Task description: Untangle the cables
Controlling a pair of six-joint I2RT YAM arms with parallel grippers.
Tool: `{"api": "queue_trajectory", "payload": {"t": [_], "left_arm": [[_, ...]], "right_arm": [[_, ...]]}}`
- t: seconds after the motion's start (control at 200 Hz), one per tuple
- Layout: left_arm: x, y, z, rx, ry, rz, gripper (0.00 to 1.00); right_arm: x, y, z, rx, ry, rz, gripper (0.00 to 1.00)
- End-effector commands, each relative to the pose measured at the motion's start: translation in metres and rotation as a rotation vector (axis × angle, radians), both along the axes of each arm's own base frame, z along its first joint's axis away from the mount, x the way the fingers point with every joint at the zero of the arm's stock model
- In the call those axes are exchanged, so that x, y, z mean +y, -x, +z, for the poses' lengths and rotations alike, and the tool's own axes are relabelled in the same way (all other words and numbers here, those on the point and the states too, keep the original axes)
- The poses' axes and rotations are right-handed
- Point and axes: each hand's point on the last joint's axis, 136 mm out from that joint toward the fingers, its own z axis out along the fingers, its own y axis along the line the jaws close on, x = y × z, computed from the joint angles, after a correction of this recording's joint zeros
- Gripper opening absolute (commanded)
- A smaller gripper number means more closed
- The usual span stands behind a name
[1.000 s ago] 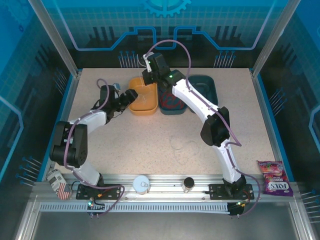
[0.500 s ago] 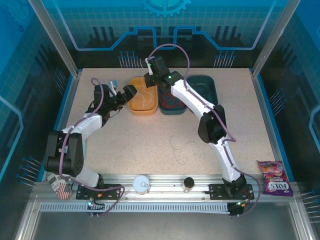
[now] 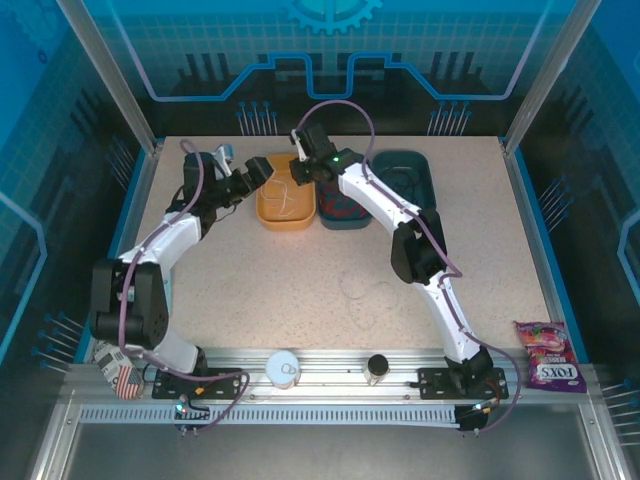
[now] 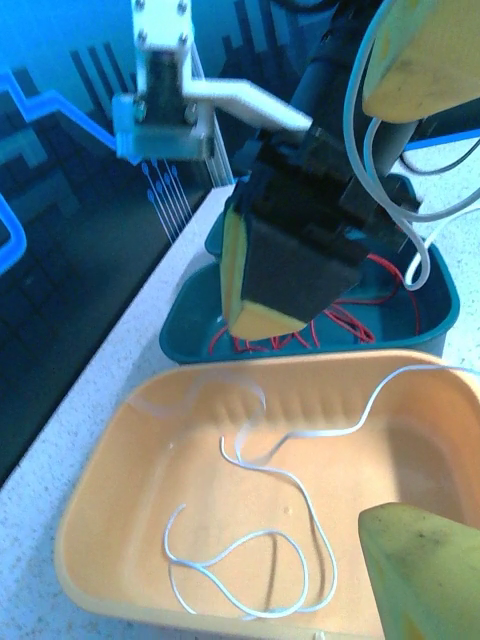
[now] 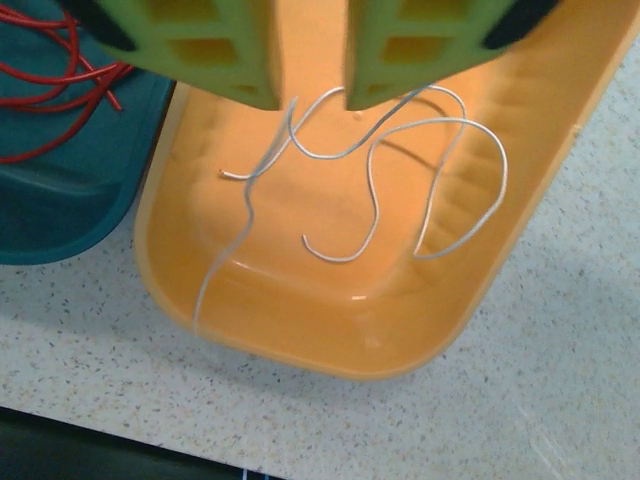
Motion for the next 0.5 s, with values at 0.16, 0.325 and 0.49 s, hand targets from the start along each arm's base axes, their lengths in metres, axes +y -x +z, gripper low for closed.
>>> {"api": "queue_trajectory", "payload": {"t": [0.16, 0.325, 0.49], "left_arm": [[0.004, -0.027, -0.030, 0.083, 0.003, 0.027, 0.93], [0.003, -0.033, -0.031, 0.093, 0.020, 0.030, 0.88], [0.001, -0.031, -0.035, 0.113, 0.013, 0.026, 0.85]], "right_arm": [[-0.006, 0.012, 0.023, -0.001, -0.038, 0.012, 0.33], [-0.006, 0.030, 0.044, -0.025, -0.125, 0.033, 0.34], [-0.005, 0.050, 0.062, -0.046, -0.255, 0.059, 0.35]]}}
